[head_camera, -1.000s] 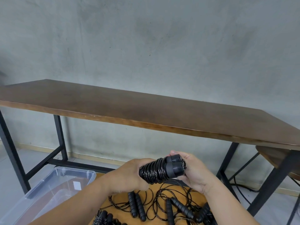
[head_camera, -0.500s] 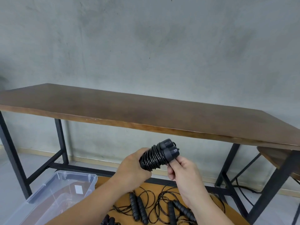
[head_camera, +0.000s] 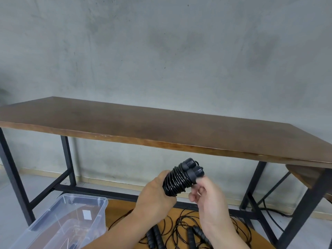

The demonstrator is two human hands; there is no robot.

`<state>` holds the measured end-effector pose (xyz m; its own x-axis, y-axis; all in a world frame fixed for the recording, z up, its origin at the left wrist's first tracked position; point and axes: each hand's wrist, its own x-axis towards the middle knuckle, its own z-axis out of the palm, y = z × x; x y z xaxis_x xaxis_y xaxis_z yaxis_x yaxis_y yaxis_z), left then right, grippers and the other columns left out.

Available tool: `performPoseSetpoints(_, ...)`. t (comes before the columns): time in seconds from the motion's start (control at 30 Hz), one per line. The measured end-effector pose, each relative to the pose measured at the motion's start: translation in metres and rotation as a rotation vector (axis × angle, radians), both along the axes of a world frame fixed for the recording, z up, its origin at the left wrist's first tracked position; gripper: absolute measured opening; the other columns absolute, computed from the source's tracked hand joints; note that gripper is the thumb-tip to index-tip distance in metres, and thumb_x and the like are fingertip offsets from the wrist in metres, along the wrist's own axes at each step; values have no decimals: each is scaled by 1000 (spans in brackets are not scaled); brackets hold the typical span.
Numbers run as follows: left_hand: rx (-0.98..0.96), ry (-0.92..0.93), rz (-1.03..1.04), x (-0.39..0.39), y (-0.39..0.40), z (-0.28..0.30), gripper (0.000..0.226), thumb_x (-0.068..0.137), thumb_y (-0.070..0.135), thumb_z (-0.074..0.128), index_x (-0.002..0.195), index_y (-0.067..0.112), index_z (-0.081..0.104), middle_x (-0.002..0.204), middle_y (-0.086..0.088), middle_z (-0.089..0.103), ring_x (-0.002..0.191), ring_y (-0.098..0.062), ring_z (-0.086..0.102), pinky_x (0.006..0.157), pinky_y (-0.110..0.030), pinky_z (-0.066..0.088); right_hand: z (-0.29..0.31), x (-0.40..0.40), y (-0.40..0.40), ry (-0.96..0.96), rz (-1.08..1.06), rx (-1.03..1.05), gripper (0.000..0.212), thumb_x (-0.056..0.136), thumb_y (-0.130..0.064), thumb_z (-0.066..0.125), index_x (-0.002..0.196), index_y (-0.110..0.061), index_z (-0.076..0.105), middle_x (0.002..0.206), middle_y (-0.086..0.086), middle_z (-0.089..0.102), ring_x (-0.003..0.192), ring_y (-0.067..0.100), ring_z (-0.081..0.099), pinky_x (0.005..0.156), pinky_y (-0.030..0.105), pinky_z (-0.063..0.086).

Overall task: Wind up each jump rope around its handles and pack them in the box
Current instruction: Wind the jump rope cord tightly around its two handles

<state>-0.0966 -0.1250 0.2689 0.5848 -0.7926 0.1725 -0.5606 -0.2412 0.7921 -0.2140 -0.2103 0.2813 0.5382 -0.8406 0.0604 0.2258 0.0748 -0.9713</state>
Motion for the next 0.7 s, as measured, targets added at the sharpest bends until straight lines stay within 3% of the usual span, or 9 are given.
performPoseSetpoints(0.07, 41, -4, -14, 1, 0, -2, 54, 80, 13, 63, 124, 40, 47, 84, 9, 63, 75, -7, 60, 63, -20, 48, -2, -1, -4, 98, 19, -35, 33, 95, -37, 61, 82, -6, 65, 56, 2, 48, 57, 16, 47, 69, 35, 43)
performPoseSetpoints(0.17, 133, 17, -78, 2, 3, -1, 66, 80, 20, 68, 137, 40, 41, 98, 12, 64, 88, -6, 60, 75, -20, 50, -3, -1, -5, 153, -31, -32, 28, 95, -36, 59, 88, -12, 72, 53, 2, 53, 54, 15, 52, 77, 36, 47)
performPoseSetpoints(0.27, 235, -31, -122, 4, 4, 5, 102, 76, 49, 76, 153, 45, 9, 136, 15, 48, 122, -10, 50, 99, -21, 40, -10, 0, -3, 159, -54, -13, 26, 95, -36, 60, 89, -15, 74, 53, 3, 54, 56, 18, 56, 73, 34, 53)
performPoseSetpoints(0.37, 223, -79, -188, 4, 2, 11, 98, 81, 65, 65, 154, 43, 4, 146, 17, 36, 132, -9, 41, 107, -24, 35, -14, 4, -1, 165, -51, -10, 25, 95, -35, 61, 86, -17, 76, 67, 17, 66, 72, 33, 65, 76, 41, 59)
performPoseSetpoints(0.43, 190, -112, -226, 5, 0, 9, 85, 86, 69, 54, 154, 43, 10, 147, 18, 38, 130, -6, 42, 107, -23, 36, -15, 5, 2, 134, -45, 18, 20, 95, -30, 62, 90, -17, 77, 77, 12, 74, 78, 26, 71, 70, 40, 61)
performPoseSetpoints(0.53, 156, -156, -203, 9, -2, 4, 66, 90, 67, 43, 149, 45, 22, 139, 17, 48, 121, -4, 47, 99, -21, 39, -13, 7, 3, 107, -46, 56, 18, 94, -27, 64, 91, -13, 76, 74, 6, 73, 62, 12, 67, 61, 30, 58)
performPoseSetpoints(0.7, 76, 8, -208, 18, -3, -5, 47, 85, 72, 41, 125, 49, 48, 106, 16, 68, 96, 2, 61, 88, -26, 51, -15, 3, 1, 74, 93, 166, 21, 95, -27, 63, 97, -13, 78, 65, 5, 59, 65, 14, 62, 75, 34, 60)
